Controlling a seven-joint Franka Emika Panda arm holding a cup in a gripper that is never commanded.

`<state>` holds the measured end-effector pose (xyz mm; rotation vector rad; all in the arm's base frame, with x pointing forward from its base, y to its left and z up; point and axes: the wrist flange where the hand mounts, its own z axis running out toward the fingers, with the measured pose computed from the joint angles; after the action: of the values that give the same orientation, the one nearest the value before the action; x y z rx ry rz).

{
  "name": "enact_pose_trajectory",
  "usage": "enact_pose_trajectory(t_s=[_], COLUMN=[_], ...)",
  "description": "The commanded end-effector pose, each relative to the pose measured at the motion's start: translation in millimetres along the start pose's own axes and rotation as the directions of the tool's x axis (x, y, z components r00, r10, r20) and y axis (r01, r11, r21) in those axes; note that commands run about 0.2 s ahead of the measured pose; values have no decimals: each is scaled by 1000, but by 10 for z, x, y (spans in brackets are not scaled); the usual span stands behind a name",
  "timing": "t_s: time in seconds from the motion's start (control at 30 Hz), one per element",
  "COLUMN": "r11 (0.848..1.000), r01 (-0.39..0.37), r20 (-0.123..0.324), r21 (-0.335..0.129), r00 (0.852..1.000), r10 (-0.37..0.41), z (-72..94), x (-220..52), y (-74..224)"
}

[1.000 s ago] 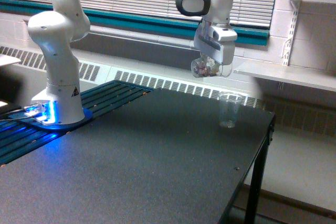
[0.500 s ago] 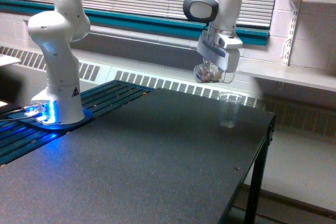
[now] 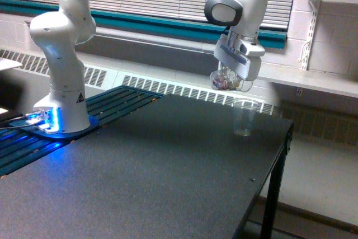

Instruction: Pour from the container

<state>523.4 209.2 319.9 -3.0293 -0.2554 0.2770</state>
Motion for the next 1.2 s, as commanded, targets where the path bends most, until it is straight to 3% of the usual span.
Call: enact_pose_trajectory(t_s=[0.03,0.77,1.2], r11=[1000,999,997], r01=[28,51,79], r20=[30,120,182], r21=[-4,-18,-24], r00=[999,992,981], r10=[-28,-48,-73], z=[22,125,98], x=[47,205,242], y=[-130,-222,-207])
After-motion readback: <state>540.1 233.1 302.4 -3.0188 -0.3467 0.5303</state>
